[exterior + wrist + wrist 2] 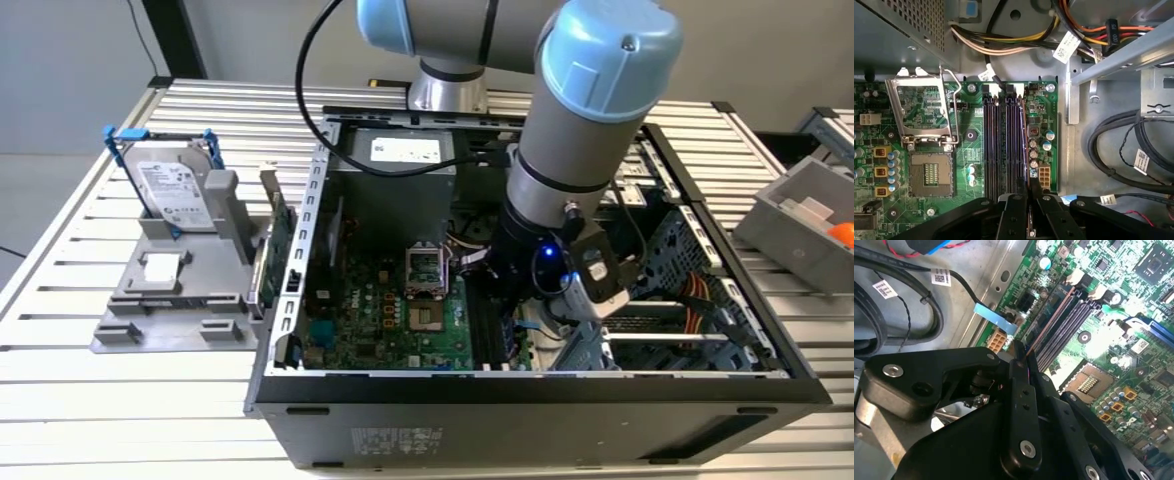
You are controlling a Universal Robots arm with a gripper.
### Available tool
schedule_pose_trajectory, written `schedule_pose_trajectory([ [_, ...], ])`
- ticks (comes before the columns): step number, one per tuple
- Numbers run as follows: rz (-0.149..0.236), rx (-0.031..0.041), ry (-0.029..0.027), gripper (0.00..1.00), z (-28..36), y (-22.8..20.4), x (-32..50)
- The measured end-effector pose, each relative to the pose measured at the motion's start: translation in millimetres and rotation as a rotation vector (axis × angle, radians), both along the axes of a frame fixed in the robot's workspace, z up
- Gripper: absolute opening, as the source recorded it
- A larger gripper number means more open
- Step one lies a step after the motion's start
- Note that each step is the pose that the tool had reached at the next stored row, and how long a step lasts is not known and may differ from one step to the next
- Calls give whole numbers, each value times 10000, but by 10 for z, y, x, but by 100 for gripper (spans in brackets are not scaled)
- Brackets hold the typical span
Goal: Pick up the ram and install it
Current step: 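Insert the ram into the slot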
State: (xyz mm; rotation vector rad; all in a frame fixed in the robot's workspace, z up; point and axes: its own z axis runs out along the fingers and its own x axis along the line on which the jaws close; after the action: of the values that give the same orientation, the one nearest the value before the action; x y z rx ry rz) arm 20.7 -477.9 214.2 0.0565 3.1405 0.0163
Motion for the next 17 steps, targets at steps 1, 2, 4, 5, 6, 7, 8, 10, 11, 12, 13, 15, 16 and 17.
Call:
schedule_pose_trajectory([
  [1,0,-1,0,0,0,0,0],
  [2,-1,0,0,0,0,0,0],
  [4,-1,0,-1,0,-3,1,-7],
  [5,0,1,-1,0,-4,2,-12],
  [6,0,0,-1,0,-5,3,-16],
  [7,0,0,0,0,-6,4,-18],
  [8,0,1,-1,0,-8,5,-19],
  [10,1,-2,0,0,-8,5,-20],
  [11,0,0,1,0,-8,2,-20],
  [12,-1,-1,5,0,-5,-2,-19],
  [13,-1,-1,9,0,-4,-3,-16],
  [15,-1,0,12,0,-3,-3,-8],
  [16,-1,-1,13,0,0,-3,-8],
  [17,-3,-1,14,0,7,-4,-8],
])
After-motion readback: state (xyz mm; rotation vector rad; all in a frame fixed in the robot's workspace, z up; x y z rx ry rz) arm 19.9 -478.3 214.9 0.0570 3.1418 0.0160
